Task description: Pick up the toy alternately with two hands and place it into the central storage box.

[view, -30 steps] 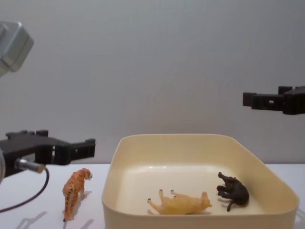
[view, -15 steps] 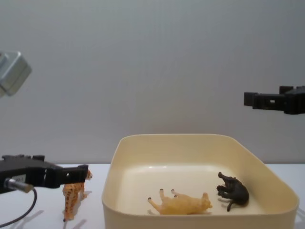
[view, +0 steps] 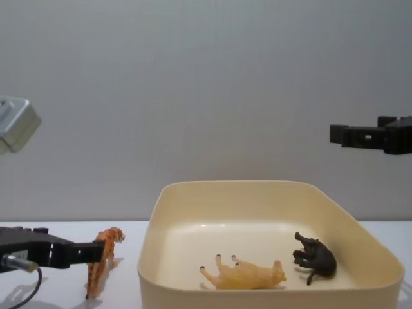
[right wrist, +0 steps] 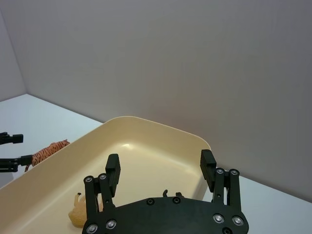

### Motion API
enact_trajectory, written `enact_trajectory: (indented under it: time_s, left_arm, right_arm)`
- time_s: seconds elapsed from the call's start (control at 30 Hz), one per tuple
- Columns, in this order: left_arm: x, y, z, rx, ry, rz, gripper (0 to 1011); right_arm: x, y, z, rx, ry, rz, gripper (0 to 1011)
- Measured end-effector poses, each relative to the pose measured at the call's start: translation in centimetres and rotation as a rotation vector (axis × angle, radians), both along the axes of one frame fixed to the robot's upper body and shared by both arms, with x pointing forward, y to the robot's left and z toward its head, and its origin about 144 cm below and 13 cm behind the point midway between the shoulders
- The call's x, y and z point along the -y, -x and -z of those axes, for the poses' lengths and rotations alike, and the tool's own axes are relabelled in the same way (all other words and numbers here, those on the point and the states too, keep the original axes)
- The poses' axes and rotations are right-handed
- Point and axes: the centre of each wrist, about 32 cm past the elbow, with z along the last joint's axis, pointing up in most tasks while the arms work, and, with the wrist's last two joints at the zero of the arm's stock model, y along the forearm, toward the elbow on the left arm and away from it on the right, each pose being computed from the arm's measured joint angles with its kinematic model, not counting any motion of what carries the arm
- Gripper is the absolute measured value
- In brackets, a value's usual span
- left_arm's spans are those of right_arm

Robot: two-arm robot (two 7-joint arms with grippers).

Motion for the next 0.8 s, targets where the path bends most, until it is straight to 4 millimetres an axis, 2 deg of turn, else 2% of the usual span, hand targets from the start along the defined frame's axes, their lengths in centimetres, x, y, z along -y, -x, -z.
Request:
enact_trajectory:
  time_s: [0.63,0.8]
  left_arm:
    - [0.0,-3.0,1.2,-0.024,0.016,0.063,1001]
    - [0.1,-3.4,1.4,-0.029,0.017,0.073,906]
  right_arm:
    - [0.0,0.0,0.0,0.0,0.0,0.0,1001]
    - [0.0,0.0,0.0,0.0,0.0,0.0,1001]
